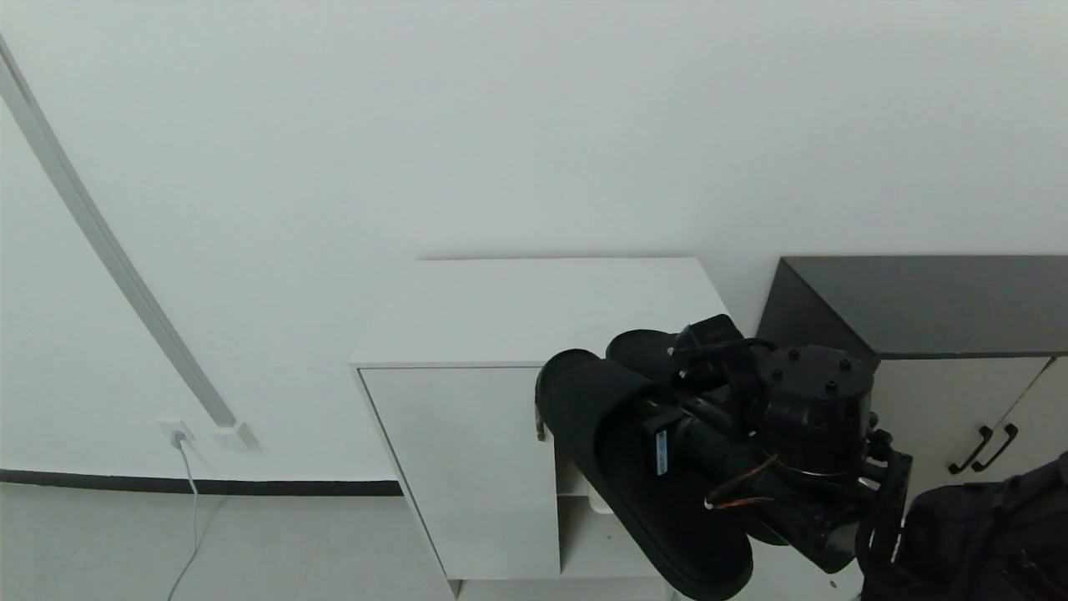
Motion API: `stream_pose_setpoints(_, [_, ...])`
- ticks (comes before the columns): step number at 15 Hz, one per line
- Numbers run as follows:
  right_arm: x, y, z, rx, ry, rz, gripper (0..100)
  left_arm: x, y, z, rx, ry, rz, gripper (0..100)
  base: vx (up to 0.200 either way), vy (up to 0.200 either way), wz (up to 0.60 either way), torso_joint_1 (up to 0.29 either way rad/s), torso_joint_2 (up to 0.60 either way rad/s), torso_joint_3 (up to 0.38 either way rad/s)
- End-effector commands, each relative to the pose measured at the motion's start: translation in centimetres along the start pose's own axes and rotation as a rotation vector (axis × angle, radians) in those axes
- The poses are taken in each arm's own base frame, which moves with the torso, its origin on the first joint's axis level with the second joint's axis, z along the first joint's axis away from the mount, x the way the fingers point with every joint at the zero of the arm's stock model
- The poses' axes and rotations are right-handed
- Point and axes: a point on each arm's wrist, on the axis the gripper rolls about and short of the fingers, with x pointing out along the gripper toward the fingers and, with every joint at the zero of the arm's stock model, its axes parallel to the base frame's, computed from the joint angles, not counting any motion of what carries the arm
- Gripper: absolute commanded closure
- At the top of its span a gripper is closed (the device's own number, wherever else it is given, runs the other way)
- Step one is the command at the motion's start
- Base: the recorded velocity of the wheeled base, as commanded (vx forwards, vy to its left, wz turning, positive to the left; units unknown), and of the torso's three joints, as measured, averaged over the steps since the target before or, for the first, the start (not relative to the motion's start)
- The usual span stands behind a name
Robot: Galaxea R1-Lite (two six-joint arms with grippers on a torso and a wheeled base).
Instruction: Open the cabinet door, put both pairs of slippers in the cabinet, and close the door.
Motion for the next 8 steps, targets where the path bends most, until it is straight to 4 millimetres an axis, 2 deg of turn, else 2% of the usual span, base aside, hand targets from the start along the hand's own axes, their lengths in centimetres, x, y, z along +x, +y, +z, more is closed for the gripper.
stream_pose_setpoints(1, [-0.08, -0.35, -0.39, -0.013, 0.010, -0.009, 100, 0.00, 0.00, 0.00, -0.001, 0.000, 0.001, 100, 0.000, 0.000, 0.00, 0.000, 0.00, 0.000])
stream_pose_setpoints(8, [-0.15, -0.39, -0.86, -0.018, 0.023, -0.007, 100, 0.00, 0.00, 0.00, -0.002, 0.000, 0.001, 100, 0.000, 0.000, 0.00, 0.000, 0.00, 0.000])
